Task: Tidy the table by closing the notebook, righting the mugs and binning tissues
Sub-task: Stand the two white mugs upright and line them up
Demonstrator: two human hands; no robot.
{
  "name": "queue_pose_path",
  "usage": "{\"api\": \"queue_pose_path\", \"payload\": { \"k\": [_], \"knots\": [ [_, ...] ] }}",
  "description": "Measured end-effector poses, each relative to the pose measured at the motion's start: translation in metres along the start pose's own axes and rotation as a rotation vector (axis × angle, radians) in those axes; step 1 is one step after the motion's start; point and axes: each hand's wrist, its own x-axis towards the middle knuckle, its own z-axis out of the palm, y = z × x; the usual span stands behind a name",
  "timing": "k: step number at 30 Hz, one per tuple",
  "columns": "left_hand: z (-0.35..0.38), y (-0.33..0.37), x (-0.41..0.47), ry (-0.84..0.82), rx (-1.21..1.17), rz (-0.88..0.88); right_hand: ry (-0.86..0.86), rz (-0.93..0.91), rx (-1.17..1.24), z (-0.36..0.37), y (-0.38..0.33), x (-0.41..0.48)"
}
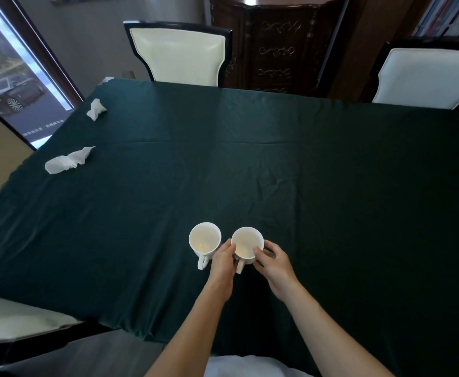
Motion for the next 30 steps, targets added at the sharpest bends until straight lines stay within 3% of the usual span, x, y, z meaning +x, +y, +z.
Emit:
{"api": "queue_pose_path", "payload": {
  "k": [6,15,23,30],
  "knots": [
    [-0.006,-0.009,-0.020,0.027,0.136,0.103,0.025,0.026,-0.094,-0.008,0.010,-0.015],
    [-0.076,-0.047,-0.056,0.386,0.067,0.112,0.019,-0.021,-0.267,0.002,0.048,-0.042],
    [-0.083,-0.022,-0.022,0.240,0.175,0.163,0.118,-0.103,-0.248,0.031,0.049,-0.047],
    [-0.083,-0.023,-0.003,0.033,0.135,0.080,0.248,-0.102,-0.129,0.063,0.056,-0.041]
  ]
}}
